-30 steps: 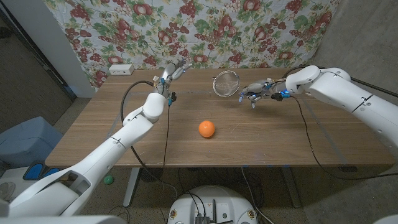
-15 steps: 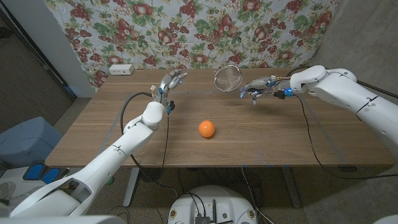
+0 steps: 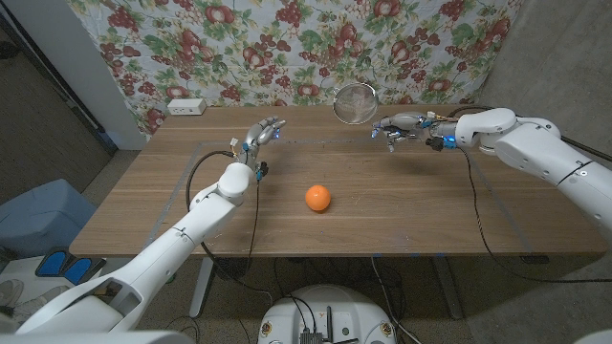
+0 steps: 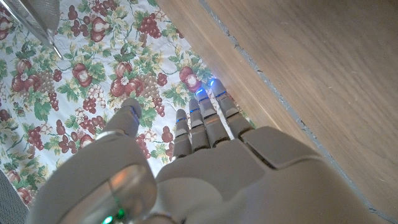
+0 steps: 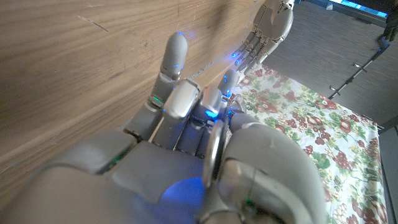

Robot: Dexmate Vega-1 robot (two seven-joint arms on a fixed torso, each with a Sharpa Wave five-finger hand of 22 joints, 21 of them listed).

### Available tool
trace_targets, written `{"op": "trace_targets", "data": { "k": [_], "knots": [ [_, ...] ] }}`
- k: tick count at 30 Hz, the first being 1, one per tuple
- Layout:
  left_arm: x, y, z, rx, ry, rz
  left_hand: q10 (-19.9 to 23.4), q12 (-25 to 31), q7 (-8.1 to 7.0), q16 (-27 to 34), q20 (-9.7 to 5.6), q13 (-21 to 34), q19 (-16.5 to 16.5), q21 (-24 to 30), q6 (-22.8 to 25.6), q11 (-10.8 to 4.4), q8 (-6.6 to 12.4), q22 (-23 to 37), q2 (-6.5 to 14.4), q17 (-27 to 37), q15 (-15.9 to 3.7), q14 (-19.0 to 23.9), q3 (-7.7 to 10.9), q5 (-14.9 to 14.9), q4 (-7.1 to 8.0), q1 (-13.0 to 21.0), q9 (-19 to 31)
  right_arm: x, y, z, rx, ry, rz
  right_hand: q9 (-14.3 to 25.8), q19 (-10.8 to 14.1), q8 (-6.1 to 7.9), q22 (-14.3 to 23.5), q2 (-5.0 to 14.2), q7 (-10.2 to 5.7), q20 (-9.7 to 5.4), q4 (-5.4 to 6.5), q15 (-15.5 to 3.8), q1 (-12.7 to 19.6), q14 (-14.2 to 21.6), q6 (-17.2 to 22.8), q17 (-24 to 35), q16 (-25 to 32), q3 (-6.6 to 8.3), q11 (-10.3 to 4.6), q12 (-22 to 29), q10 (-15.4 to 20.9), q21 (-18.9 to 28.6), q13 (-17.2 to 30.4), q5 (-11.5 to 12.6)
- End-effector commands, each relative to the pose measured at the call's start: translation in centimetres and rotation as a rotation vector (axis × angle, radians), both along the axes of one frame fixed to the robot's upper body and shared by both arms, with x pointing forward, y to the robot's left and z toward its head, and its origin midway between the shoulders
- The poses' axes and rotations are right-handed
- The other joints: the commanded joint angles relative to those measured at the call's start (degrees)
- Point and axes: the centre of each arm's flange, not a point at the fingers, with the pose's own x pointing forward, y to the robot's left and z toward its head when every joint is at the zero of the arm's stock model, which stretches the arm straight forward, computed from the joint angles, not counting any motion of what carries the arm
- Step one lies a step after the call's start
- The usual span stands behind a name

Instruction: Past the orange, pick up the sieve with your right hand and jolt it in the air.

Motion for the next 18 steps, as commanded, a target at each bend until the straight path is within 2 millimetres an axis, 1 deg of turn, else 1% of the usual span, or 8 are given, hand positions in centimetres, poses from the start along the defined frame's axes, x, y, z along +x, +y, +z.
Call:
{"op": "trace_targets", "data": {
  "k": [1, 6, 11, 18],
  "knots": [
    [0.06, 0.46, -0.68, -0.023, 0.012, -0.014, 0.25, 0.15, 0.01, 0.19, 0.24, 0.03, 0.33, -0.17, 0.4, 0.08, 0.09, 0.08, 0.31, 0.03, 0.56, 0.14, 0.43, 0.56, 0.15, -0.26, 0.0, -0.88, -0.34, 0.56, 0.095, -0.064, 0.049, 0.26, -0.62, 0.3, 0.04, -0.32, 5.28, -0.56, 0.06, 0.06, 0.24, 0.18, 4.45, 0.09, 0.2, 0.63, -0.16, 0.47, -0.81, 0.48, 0.19, -0.04],
    [-0.01, 0.68, -0.69, -0.029, 0.011, -0.015, 0.24, 0.14, 0.0, 0.21, 0.27, -0.03, 0.34, -0.2, 0.38, 0.02, 0.05, 0.08, 0.37, 0.01, 0.6, 0.15, 0.49, 0.55, 0.11, -0.36, -0.01, -0.85, -0.17, 0.52, 0.091, -0.059, 0.048, 0.35, -1.19, 0.27, 0.08, -0.41, 5.08, -0.65, 0.16, 0.07, 0.14, 0.01, 3.88, 0.11, 0.18, 0.68, -0.06, 0.87, -1.14, 0.79, 0.19, -0.08],
    [-0.06, 0.77, -0.67, -0.03, 0.01, -0.017, 0.3, 0.16, 0.0, 0.22, 0.26, -0.08, 0.34, -0.23, 0.43, 0.07, 0.03, 0.08, 0.45, -0.01, 0.58, 0.16, 0.56, 0.55, 0.08, -0.47, -0.02, -0.77, 0.02, 0.53, 0.079, -0.053, 0.047, 0.27, -1.23, 0.31, -0.08, -0.43, 4.93, -0.65, 0.2, 0.06, 0.1, -0.07, 3.91, 0.11, 0.17, 0.71, -0.08, 1.1, -1.25, 0.93, 0.18, -0.09],
    [-0.15, 0.87, -0.54, -0.031, 0.006, -0.016, 0.44, 0.21, 0.05, 0.22, 0.28, -0.17, 0.36, -0.28, 0.67, 0.11, 0.07, 0.08, 0.53, -0.05, 0.56, 0.14, 0.67, 0.55, 0.0, -0.62, -0.03, -0.54, 0.35, 0.44, 0.052, -0.032, 0.046, 0.19, -1.48, 0.44, -0.18, -0.43, 5.07, -0.76, 0.28, 0.05, 0.04, -0.22, 3.9, 0.1, 0.16, 0.81, -0.15, 1.69, -1.49, 1.45, 0.17, -0.12]
  ]
}}
